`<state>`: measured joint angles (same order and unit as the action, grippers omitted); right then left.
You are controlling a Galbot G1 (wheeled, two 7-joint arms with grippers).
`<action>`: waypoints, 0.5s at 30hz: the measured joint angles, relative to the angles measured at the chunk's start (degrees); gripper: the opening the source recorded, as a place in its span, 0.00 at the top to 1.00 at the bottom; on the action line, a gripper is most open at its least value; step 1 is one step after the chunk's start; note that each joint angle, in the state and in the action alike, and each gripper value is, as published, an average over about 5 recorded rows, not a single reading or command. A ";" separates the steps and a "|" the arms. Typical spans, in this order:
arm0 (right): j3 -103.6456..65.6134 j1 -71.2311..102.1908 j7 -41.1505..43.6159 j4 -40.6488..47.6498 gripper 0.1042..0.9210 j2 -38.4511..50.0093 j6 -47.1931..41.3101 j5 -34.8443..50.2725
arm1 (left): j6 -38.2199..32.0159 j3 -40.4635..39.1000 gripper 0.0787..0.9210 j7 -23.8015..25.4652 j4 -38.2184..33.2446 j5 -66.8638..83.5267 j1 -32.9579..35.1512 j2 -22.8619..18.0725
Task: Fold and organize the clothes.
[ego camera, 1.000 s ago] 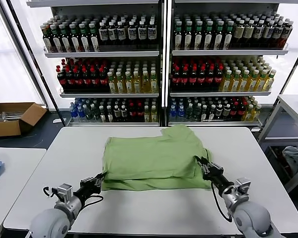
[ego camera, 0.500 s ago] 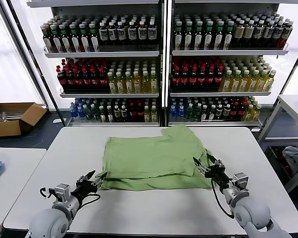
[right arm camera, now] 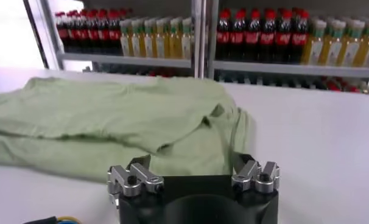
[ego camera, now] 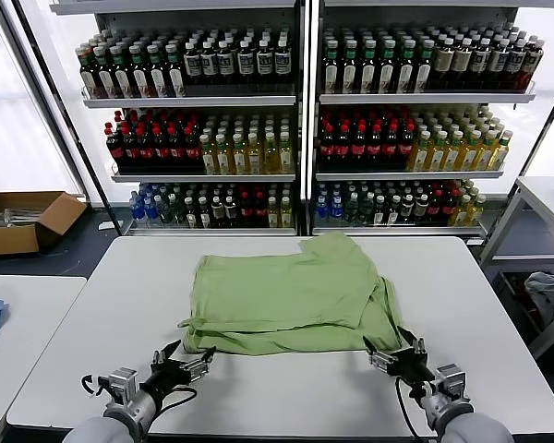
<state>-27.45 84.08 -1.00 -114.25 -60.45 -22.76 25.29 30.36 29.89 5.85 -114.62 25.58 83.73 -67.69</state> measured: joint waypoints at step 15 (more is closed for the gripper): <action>0.06 0.12 -1.27 1.21 0.85 -1.55 -1.21 1.65 | 0.29 -0.25 0.49 0.85 2.25 1.08 -1.02 -0.80</action>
<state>-27.38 84.20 -2.27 -113.04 -62.00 -23.97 26.93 30.66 29.64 6.70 -112.38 26.66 82.71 -68.49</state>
